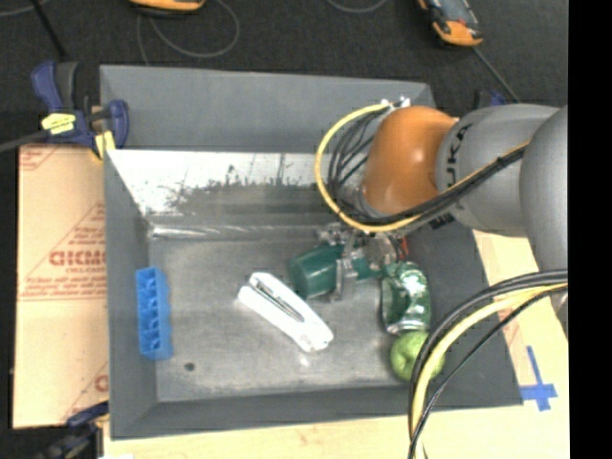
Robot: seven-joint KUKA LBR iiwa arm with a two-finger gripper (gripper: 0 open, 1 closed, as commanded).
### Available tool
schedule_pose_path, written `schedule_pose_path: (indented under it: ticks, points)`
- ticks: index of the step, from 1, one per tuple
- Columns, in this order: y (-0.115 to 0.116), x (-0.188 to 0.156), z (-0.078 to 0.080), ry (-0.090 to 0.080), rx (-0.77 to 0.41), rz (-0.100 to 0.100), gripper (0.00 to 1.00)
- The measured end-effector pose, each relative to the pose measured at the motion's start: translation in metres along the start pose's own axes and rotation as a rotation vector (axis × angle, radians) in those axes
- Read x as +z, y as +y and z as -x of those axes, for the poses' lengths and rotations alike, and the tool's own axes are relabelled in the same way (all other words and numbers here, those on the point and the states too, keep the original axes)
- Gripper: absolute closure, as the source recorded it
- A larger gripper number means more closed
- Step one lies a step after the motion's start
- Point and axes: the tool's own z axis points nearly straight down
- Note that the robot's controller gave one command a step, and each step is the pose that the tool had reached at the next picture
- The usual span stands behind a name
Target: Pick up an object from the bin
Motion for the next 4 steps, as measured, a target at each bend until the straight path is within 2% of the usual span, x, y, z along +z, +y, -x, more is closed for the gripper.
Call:
schedule_pose_path:
  ticks: [2,3,4]
  points:
    - [0.0,-0.035,-0.002,0.008,0.001,0.001,1.0]
    - [0.0,-0.055,0.0,0.0,0.001,-0.001,1.0]
    - [-0.001,-0.069,0.0,0.001,0.001,-0.001,1.0]
